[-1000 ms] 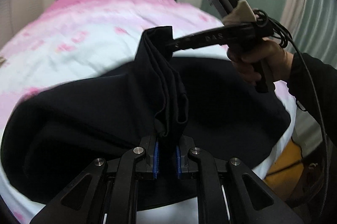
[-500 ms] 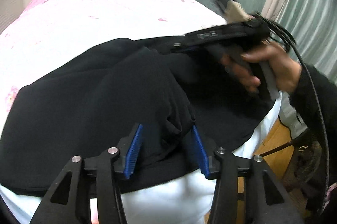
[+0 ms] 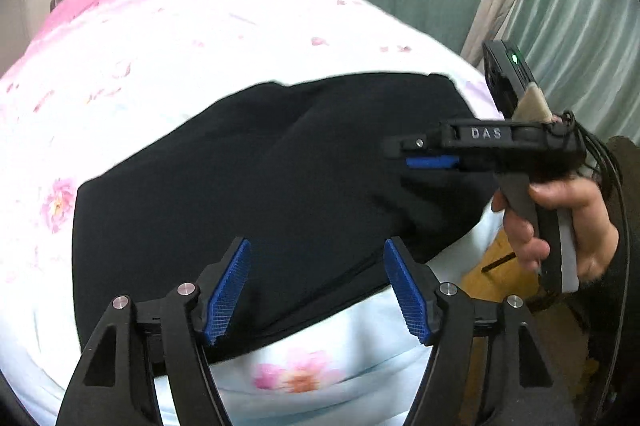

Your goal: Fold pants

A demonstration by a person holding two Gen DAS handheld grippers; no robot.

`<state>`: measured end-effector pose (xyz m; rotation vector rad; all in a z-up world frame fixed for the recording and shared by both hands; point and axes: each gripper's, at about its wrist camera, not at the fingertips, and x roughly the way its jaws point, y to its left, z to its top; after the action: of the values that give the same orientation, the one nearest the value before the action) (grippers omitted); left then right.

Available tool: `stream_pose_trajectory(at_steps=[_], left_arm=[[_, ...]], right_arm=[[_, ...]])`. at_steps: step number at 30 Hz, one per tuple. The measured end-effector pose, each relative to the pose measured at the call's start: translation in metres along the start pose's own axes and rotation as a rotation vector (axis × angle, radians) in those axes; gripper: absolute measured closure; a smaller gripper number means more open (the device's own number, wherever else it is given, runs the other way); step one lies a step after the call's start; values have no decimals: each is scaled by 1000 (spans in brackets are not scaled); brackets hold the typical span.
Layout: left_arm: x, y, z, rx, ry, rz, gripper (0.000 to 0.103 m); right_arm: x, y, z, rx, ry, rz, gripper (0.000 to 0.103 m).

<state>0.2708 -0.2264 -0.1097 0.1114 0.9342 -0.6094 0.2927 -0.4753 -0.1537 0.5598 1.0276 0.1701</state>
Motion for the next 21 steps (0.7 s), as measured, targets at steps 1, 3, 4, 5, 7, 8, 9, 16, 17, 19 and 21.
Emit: stream_pose_trajectory(at_steps=[1, 3, 4, 5, 7, 8, 9, 16, 17, 19, 21], left_arm=[[3, 6, 1, 4, 7, 4, 35], [7, 13, 1, 13, 3, 27, 35], [8, 20, 3, 11, -5, 39, 35], [8, 28, 6, 4, -16, 44, 35], [9, 39, 11, -5, -39, 50, 35], [9, 45, 13, -6, -53, 55, 35], [10, 53, 17, -4, -69, 61, 35], [28, 88, 40, -36, -82, 62, 35], [33, 89, 42, -40, -80, 64, 35], [42, 93, 50, -55, -72, 61, 35], [49, 95, 56, -69, -77, 59, 35]], right_arm=[[8, -3, 0, 18, -2, 7, 36], [25, -10, 7, 59, -6, 34, 35], [30, -11, 9, 74, -8, 55, 35], [35, -12, 11, 79, -8, 84, 35], [45, -10, 16, 64, -17, 107, 36], [48, -7, 18, 50, -12, 115, 46], [53, -2, 20, 33, 2, 108, 60], [48, 21, 20, -33, -36, 22, 87], [45, 22, 22, -36, -53, 4, 88], [36, 27, 30, -51, -100, -20, 88], [27, 34, 35, -84, -141, -30, 88]])
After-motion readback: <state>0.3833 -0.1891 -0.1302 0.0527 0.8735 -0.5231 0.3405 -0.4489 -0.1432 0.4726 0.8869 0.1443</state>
